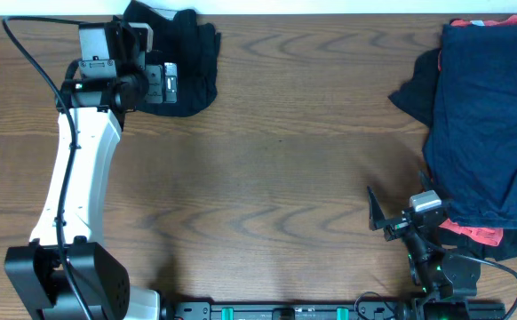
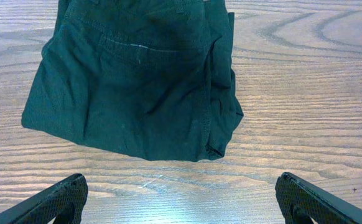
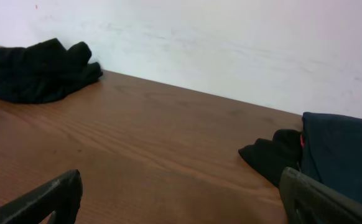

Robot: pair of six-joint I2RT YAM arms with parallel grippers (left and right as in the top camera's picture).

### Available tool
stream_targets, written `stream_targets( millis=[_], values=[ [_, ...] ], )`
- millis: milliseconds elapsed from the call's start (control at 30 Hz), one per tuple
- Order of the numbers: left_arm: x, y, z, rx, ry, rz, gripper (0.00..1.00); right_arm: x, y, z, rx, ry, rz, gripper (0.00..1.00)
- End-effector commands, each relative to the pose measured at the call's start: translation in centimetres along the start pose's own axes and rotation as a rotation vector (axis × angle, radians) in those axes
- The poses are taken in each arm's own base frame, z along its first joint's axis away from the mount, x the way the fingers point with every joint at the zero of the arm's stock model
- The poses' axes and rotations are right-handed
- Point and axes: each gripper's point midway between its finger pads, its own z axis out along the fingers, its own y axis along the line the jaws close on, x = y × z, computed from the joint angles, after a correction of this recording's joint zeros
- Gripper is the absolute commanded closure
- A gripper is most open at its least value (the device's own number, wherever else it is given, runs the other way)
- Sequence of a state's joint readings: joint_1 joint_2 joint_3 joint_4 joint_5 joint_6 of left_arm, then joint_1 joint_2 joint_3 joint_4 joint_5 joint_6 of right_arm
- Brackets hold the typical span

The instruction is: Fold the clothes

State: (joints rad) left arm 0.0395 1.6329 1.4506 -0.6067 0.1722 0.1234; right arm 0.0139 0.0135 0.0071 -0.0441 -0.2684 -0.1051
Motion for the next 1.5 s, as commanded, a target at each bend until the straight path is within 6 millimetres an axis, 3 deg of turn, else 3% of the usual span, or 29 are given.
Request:
stream_targets(
  millis=[0,233,367,467,700,1067,1467],
  values=[
    [0.4,0.5,-0.1,-0.013,0.02,-0.021,0.02,0.1,0.1,0.0,0.001,0.001,0.011,0.01],
    [0.1,-0.1,-2.3,0.001,-0.019,-0.015,0.02,0.1,0.1,0.0,0.001,0.001,0.011,0.01],
    [-0.6,-0.3,-4.5,-0.002,-0.135,0.0,0.02,0.0,0.1,0.0,0.001,0.0,0.011,0.01],
    [0.1,-0.6,-6.4,-0.011,-0.244,0.036,0.02,0.0,0.1,0.0,0.001,0.0,0.011,0.01],
    [6.1,-1.3,-9.6,-0.026,-0.449,0.063,0.02,0.1,0.1,0.0,0.001,0.001,0.011,0.01],
    [13.8,-2.2,-10.1,-0.025,-0.7,0.095,0.02,0.1,0.1,0.0,0.001,0.001,0.011,0.01],
    [17.1,-2.2,-8.8,-0.005,-0.786,0.048,0.02,0.1,0.1,0.0,0.001,0.001,0.011,0.01]
  ],
)
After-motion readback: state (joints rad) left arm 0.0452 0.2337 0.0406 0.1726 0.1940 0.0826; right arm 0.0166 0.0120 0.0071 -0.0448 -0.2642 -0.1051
